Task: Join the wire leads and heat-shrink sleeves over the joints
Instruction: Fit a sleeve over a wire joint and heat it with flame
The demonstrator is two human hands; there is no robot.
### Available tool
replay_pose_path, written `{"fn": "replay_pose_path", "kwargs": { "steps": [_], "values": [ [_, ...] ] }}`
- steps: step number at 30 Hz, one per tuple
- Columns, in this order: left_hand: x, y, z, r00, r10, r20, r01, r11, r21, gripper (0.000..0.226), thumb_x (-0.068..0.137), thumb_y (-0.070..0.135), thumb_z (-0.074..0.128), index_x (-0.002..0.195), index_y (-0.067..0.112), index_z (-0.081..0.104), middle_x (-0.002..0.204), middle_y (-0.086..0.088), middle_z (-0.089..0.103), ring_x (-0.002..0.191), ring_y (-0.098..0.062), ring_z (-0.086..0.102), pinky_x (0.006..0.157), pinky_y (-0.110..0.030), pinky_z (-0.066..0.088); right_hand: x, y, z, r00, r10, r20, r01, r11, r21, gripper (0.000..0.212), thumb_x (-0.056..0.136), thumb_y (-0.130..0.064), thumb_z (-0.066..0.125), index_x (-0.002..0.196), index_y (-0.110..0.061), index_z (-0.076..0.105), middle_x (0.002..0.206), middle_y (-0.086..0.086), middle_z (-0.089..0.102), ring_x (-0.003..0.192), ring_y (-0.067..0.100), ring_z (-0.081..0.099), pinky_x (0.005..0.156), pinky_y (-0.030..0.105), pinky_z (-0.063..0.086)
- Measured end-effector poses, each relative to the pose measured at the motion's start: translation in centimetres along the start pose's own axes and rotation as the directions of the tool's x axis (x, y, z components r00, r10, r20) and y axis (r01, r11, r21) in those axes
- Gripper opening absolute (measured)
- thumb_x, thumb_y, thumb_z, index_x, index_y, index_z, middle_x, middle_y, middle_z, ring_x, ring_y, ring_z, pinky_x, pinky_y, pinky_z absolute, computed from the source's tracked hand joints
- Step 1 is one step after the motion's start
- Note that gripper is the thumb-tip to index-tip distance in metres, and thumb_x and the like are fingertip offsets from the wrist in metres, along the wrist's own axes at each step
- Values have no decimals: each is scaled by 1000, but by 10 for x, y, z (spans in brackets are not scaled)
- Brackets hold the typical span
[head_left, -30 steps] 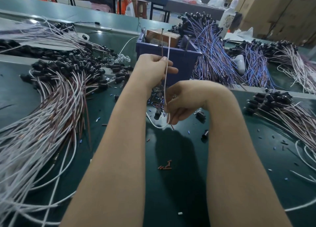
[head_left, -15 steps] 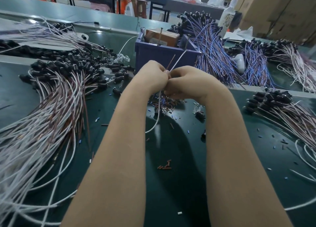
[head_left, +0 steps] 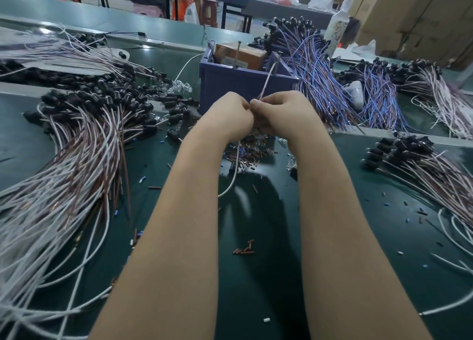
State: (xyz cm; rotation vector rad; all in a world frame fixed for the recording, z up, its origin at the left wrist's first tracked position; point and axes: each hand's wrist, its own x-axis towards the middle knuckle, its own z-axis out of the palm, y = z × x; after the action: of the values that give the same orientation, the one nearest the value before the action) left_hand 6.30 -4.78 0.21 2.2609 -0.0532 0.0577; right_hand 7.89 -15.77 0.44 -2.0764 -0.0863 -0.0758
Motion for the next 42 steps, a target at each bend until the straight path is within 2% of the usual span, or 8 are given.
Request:
{"fn": "replay_pose_path", "kwargs": {
  "steps": [3,6,13,17,19,24,34,42],
  "values": [
    [0,2,2,1000,6,1,-6,998,-62,31,96,13,41,98,-2,68,97,-20,70,89,-33,65,83,-38,53,3,5,0,999,24,-22,-21,989,144,15,90,-12,63,75,-11,61,73,8,64,66,22,63,74,41,59],
    [3,1,3,999,-33,-2,33,999,-25,30,97,18,44,99,-2,66,98,-20,69,89,-34,64,85,-40,54,6,9,0,996,12,-91,4,985,173,17,90,-12,62,74,-13,59,77,10,66,76,27,65,81,48,57],
    [8,-9,8,991,-134,-32,136,985,108,22,92,9,48,106,4,63,105,-17,67,97,-33,65,89,-42,53,7,15,0,988,16,-155,13,982,188,20,94,-16,56,74,-17,53,59,-2,66,45,5,59,50,20,46],
    [12,-16,6,978,-155,-142,160,987,24,23,94,15,47,107,4,62,104,-16,68,100,-31,64,92,-41,51,7,14,-1,986,10,-169,8,995,102,16,94,-14,54,78,-18,54,60,-3,66,47,7,56,59,27,49],
    [14,-18,5,969,-156,-190,157,988,-13,24,95,16,46,107,3,62,104,-16,68,100,-30,64,91,-40,51,7,11,-1,990,7,-144,3,998,69,4,94,-12,53,94,-13,56,62,-4,66,47,6,55,59,27,49],
    [16,-19,7,947,-168,-275,152,985,-77,24,96,18,45,107,4,61,102,-15,69,102,-27,64,92,-40,51,5,5,0,994,-34,-105,28,998,-56,42,93,-12,52,134,-9,43,70,-3,68,57,8,58,71,35,55],
    [13,-18,9,958,-147,-245,133,988,-73,26,96,17,45,106,2,63,104,-16,69,104,-28,62,94,-39,48,3,3,-2,993,-43,-110,33,995,-94,43,91,-8,51,134,-12,45,72,-1,68,58,7,57,76,37,56],
    [11,-15,8,961,-140,-237,123,989,-83,26,96,17,45,109,4,63,105,-16,69,106,-28,61,95,-39,48,4,2,-4,991,-21,-136,5,993,-116,46,86,-4,51,130,-14,49,89,4,72,64,9,59,83,41,55]
  ]
}}
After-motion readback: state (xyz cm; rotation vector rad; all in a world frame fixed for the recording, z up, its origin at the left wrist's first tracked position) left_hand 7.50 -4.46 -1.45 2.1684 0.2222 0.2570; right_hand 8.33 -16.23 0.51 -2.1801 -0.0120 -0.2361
